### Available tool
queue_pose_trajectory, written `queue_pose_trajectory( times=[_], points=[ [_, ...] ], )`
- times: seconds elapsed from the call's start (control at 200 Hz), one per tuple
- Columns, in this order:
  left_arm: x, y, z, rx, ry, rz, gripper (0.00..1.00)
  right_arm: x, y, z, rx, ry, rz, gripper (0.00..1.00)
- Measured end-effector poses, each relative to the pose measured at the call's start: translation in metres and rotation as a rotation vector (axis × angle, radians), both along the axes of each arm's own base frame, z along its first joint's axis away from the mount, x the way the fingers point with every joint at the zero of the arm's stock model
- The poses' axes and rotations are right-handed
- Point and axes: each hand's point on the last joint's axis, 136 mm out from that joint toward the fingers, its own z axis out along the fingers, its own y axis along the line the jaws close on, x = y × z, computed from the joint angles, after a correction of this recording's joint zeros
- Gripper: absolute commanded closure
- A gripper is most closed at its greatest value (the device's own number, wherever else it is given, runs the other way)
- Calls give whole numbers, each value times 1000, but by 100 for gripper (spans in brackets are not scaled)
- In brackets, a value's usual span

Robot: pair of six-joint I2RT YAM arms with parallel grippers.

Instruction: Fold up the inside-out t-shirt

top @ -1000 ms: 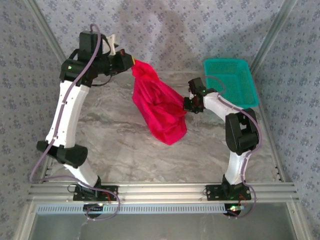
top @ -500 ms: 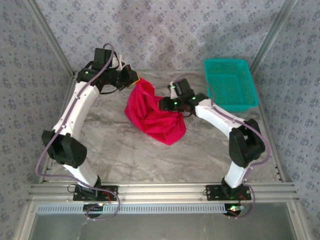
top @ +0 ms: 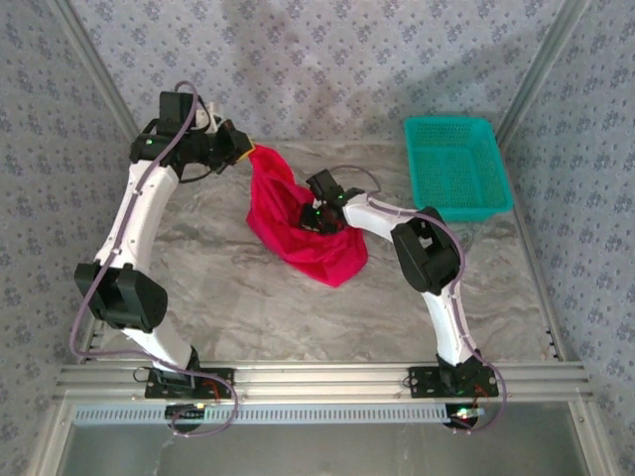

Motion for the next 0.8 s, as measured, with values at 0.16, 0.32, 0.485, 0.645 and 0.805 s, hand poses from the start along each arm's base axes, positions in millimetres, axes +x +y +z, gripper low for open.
queue_pose_trajectory(
  times=[0.16, 0.32, 0.485, 0.645, 0.805],
  points=[
    [8, 42, 14, -22, -23, 87, 100, 1, -13, 45, -13, -43, 19, 100],
    [21, 116, 11, -46, -22, 262, 100, -18, -41, 168, 53, -219, 54, 100],
    [23, 172, -34, -86, 68, 409, 100, -50, -104, 306, 192, -485, -2, 100],
    [17, 164, -75, -134, 168, 403, 100, -72, -143, 336, 256, -609, -52, 100],
    [12, 145, -97, -142, 198, 375, 100, -63, -129, 262, 232, -488, -38, 100]
  ],
)
